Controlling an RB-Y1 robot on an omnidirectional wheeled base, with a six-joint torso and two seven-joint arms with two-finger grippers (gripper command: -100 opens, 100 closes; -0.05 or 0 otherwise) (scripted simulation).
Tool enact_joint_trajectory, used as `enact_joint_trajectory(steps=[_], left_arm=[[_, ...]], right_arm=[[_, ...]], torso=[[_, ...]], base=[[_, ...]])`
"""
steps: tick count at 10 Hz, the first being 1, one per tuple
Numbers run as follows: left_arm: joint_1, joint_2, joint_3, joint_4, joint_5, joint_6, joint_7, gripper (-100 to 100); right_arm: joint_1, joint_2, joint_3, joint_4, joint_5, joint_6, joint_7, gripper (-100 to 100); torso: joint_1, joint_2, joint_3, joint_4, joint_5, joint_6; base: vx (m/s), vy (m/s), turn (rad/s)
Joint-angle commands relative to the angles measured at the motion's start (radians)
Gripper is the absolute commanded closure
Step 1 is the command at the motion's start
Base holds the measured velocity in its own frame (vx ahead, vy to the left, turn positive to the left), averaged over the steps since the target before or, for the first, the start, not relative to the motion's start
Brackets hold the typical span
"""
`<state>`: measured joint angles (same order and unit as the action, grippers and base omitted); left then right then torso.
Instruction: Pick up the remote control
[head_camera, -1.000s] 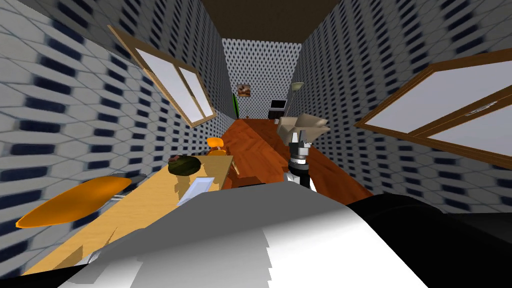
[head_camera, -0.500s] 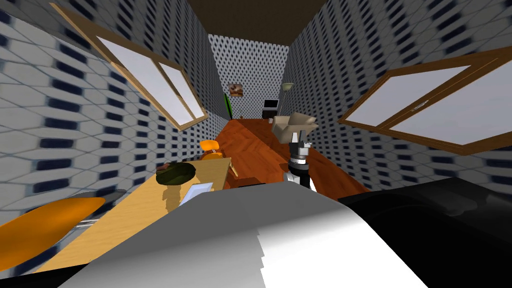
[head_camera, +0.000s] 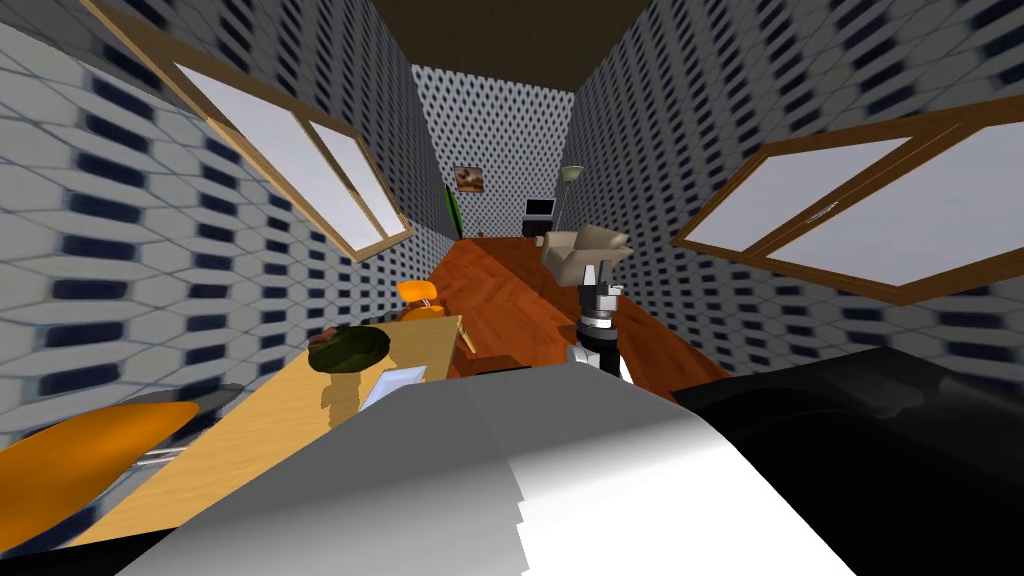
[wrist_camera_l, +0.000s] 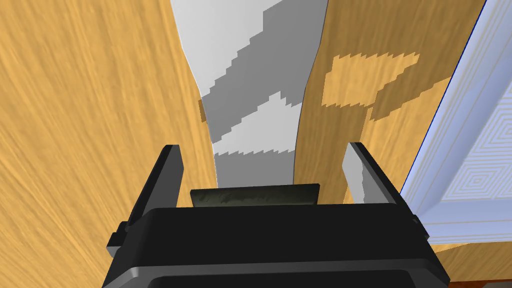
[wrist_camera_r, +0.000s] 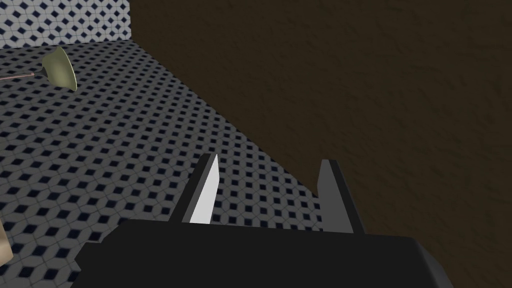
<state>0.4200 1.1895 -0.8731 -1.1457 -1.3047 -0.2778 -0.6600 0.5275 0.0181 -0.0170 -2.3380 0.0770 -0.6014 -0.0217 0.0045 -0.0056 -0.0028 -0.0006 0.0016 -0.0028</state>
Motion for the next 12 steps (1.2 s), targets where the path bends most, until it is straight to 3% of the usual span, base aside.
enact_joint_trajectory(steps=[1, 2, 3, 7, 8, 9, 11, 12], left_arm=[[0.0, -0.033, -0.003, 0.026, -0.002, 0.016, -0.008, -100], [-0.005, -0.02, -0.009, 0.014, -0.007, 0.01, 0.003, -100], [-0.005, -0.022, -0.01, 0.016, -0.008, 0.013, 0.005, 100], [-0.004, -0.021, -0.01, 0.016, -0.008, 0.013, 0.005, 100], [-0.004, -0.021, -0.01, 0.016, -0.008, 0.013, 0.005, 0], [0.005, 0.009, 0.003, -0.009, 0.003, -0.001, -0.002, 100], [0.009, 0.043, 0.007, -0.037, 0.006, -0.015, 0.002, 100], [0.01, 0.028, 0.013, -0.021, 0.011, -0.014, -0.01, 100]], right_arm=[[0.0, 0.0, 0.0, 0.0, 0.0, 0.0, 0.0, 0], [0.0, 0.0, 0.0, 0.0, 0.0, 0.0, 0.0, 0], [0.0, 0.0, 0.0, 0.0, 0.0, 0.0, 0.0, 0], [0.0, 0.0, 0.0, 0.0, 0.0, 0.0, 0.0, 0], [0.0, 0.0, 0.0, 0.0, 0.0, 0.0, 0.0, 0], [0.0, 0.0, 0.0, 0.0, 0.0, 0.0, 0.0, 0], [0.0, 0.0, 0.0, 0.0, 0.0, 0.0, 0.0, 0], [0.0, 0.0, 0.0, 0.0, 0.0, 0.0, 0.0, 0]], torso=[[0.0, 0.0, 0.0, 0.0, 0.0, 0.0], [0.0, 0.0, 0.0, 0.0, 0.0, 0.0], [0.0, 0.0, 0.0, 0.0, 0.0, 0.0], [-0.001, -0.001, -0.001, 0.0, 0.0, 0.001], [-0.001, -0.001, -0.001, 0.0, 0.0, 0.001], [-0.001, -0.001, -0.001, 0.0, 0.0, 0.001], [-0.003, -0.002, -0.001, 0.0, -0.002, 0.0], [-0.004, -0.003, -0.001, 0.0, -0.002, 0.0]], base=[[-0.018, 0.019, -0.064], [-0.01, 0.01, -0.014], [-0.003, 0.003, 0.01], [0.0, 0.0, 0.0], [0.0, 0.0, 0.0], [0.014, -0.013, 0.081], [0.022, -0.028, 0.068], [0.009, -0.013, 0.013]])
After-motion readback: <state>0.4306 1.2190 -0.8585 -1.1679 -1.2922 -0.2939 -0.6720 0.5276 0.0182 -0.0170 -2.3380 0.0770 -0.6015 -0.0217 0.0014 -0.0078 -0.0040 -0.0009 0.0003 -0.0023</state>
